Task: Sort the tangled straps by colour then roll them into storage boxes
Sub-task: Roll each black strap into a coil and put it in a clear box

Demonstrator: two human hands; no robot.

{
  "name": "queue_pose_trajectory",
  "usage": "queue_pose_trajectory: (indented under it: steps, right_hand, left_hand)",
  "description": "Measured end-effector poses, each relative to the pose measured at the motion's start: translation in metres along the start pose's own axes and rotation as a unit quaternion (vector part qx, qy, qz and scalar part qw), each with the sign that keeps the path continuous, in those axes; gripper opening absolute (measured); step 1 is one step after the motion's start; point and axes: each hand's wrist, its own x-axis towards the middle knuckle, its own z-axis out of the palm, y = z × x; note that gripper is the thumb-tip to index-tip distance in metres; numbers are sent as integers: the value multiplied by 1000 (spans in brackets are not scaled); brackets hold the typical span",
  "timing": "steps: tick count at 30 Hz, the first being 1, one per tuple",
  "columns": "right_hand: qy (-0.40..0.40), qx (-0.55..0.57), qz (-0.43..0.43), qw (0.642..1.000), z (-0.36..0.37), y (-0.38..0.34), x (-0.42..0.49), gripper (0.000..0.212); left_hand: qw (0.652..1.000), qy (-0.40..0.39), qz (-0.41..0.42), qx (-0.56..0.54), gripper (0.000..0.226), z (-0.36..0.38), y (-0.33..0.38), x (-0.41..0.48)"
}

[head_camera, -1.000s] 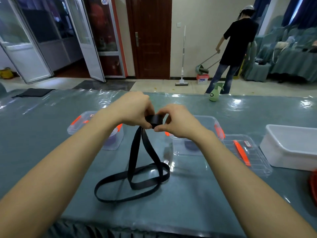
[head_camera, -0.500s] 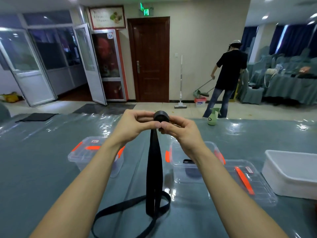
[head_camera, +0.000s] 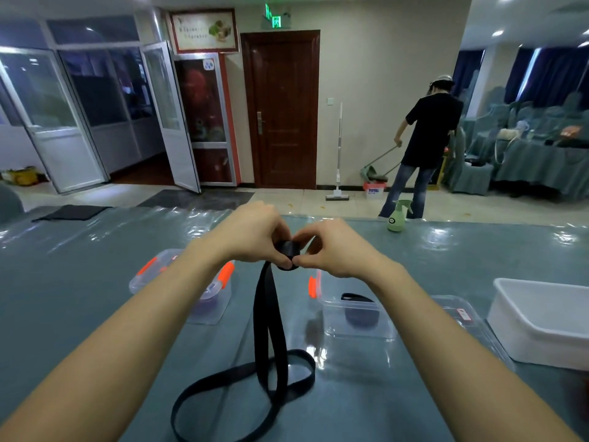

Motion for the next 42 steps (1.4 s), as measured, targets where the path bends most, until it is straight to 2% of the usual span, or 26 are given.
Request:
queue_pose_trajectory:
  steps: [3, 7, 10, 13, 17, 19, 21, 22, 23, 25, 27, 28, 29, 31, 33, 34, 36, 39, 42]
  right_hand:
    - [24, 21, 6, 999, 8, 3, -1, 37]
    - [39, 124, 20, 991, 11, 15, -5, 28]
    - [79, 220, 25, 972, 13, 21, -6, 25]
    - [137, 338, 28, 931, 14, 25, -8, 23]
    - [163, 490, 23, 856, 20, 26, -8, 22]
    - [150, 571, 22, 807, 30, 23, -7, 22]
    - [124, 622, 36, 772, 41, 22, -8, 24]
    - [109, 627, 44, 770, 45, 23, -10, 27]
    - [92, 613, 53, 783, 46, 25, -11, 30]
    - [56, 509, 70, 856, 41, 29, -15, 35]
    - [33, 332, 75, 940, 32, 30, -15, 48]
    - [22, 257, 70, 964, 28, 28, -14, 53]
    - [7, 196, 60, 979, 24, 24, -13, 51]
    - [-26, 109, 31, 993, 22, 15, -10, 35]
    - [-27, 80, 16, 996, 27, 13, -9, 24]
    - [-14, 89, 15, 996, 29, 13, -9, 22]
    - [21, 170, 20, 985, 30, 18, -13, 22]
    - [66, 337, 29, 939, 27, 22, -17, 26]
    - [95, 441, 29, 892, 27, 21, -15, 29]
  left_hand:
    - [999, -12, -2, -32, 42, 0, -1, 3]
    - [990, -33, -41, -129, 66, 6, -6, 1]
    - [956, 7, -53, -288, 53, 10, -16, -5]
    - [891, 46, -52, -449, 45, 24, -25, -16]
    - [810, 115, -57, -571, 46, 46, -18, -18]
    - [787, 149, -55, -596, 39, 50, -14, -15]
    - [787, 155, -59, -595, 35, 50, -14, -14]
    - [796, 152, -64, -583, 36, 50, -17, -14]
    - [811, 144, -72, -563, 38, 48, -21, -16]
    - [855, 111, -82, -500, 38, 45, -27, -18]
    - [902, 57, -65, -422, 33, 39, -28, -19]
    - [923, 30, -49, -380, 31, 36, -27, -18]
    - [942, 9, -33, -333, 29, 32, -24, -16]
    - [969, -20, -10, -246, 27, 25, -19, -12]
    - [981, -37, 1, -191, 27, 19, -16, -9]
    - [981, -36, 2, -191, 28, 17, -17, -9]
    - [965, -15, 1, -263, 33, 18, -22, -12]
    - [907, 18, -16, -420, 40, 27, -34, -22]
    - [841, 62, -40, -536, 40, 43, -35, -30]
